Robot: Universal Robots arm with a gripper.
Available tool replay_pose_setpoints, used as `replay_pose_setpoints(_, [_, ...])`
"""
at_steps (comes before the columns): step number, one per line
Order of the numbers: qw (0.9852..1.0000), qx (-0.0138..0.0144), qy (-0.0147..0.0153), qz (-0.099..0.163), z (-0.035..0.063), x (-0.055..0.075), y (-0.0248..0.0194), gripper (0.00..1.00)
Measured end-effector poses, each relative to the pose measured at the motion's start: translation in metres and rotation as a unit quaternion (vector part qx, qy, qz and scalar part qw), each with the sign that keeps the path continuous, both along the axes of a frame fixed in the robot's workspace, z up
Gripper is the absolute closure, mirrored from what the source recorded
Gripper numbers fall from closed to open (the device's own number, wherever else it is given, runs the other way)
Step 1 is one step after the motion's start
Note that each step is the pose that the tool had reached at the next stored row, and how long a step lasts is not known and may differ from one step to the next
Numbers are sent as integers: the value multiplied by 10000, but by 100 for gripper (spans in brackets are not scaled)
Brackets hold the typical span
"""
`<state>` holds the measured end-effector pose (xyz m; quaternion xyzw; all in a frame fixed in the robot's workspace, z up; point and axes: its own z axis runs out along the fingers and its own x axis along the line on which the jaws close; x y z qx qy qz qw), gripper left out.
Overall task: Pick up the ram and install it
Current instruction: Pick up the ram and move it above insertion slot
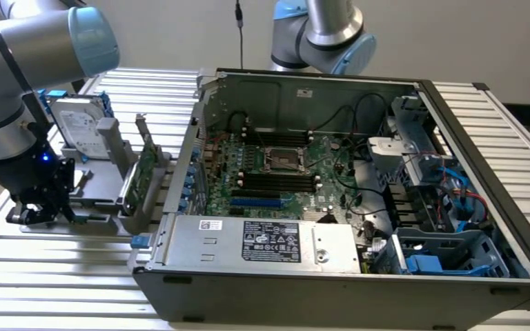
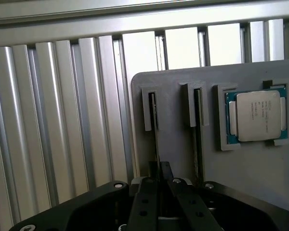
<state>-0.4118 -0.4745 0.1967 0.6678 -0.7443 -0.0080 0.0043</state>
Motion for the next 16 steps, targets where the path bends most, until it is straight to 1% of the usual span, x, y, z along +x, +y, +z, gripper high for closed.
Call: replay_pose_setpoints(16, [10000,0,0,84,9,15,0,87])
